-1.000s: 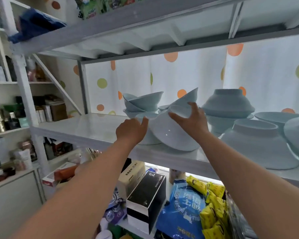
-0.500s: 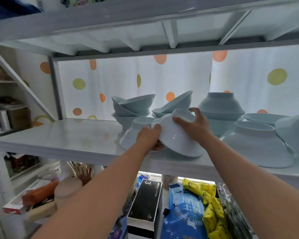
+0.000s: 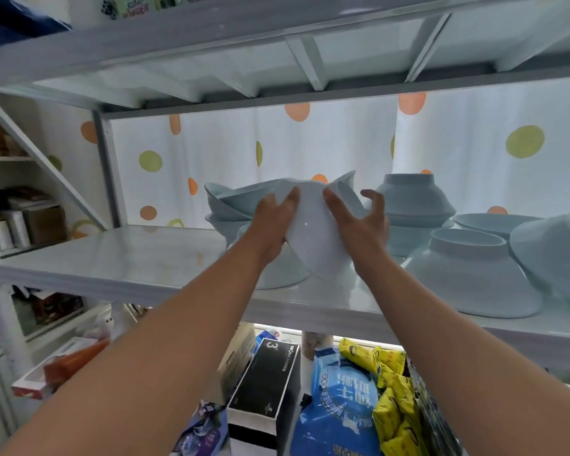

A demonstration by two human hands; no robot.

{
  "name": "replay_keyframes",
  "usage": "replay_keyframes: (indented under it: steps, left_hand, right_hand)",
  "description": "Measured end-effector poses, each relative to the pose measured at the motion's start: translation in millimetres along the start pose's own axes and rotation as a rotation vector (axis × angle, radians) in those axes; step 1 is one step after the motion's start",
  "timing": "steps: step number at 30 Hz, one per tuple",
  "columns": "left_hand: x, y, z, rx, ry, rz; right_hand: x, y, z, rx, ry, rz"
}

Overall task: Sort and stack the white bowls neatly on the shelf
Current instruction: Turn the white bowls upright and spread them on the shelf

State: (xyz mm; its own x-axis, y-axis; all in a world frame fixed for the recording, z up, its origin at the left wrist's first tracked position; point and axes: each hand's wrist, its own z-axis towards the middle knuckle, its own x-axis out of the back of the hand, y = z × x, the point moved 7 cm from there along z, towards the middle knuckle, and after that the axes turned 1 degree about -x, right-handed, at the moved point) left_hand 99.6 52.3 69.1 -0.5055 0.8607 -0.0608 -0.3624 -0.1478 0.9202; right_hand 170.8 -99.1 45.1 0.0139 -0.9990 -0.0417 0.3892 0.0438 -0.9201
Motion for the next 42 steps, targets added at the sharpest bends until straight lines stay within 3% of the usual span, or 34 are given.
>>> replay_keyframes:
  steps: [9,14,18,23,30,35,42]
  left_hand:
    - [14,73,3,-0.332,0.058,0.323]
    - [36,102,2,-0.532,0.128,0.490]
    - [62,101,10,-0.592,0.124,0.627]
    - [99,85,24,-0.585,0.083,0.768]
    - [148,70,31,-0.614,-0.089,1.048]
    - [187,53,38,-0.613,-0.111,1.180]
    - [213,6,47,-0.553,-0.208,1.400]
  right_hand:
    - [-25,-23,-15,0.129,0.035,0.204]
    - [-67,-36,-15,0.225,-0.106,0.277]
    - [-107,-29,-20,0.210,-0.187,0.224]
    - [-135,-29,-27,0.323,-0.109,-0.049]
    - [-194,-34,-48,0.427,-0.133,-0.550]
    - [-245,-22,-56,0.422,-0.235,-0.809]
    - [-274,-4,-60,0.597,-0.349,-1.158]
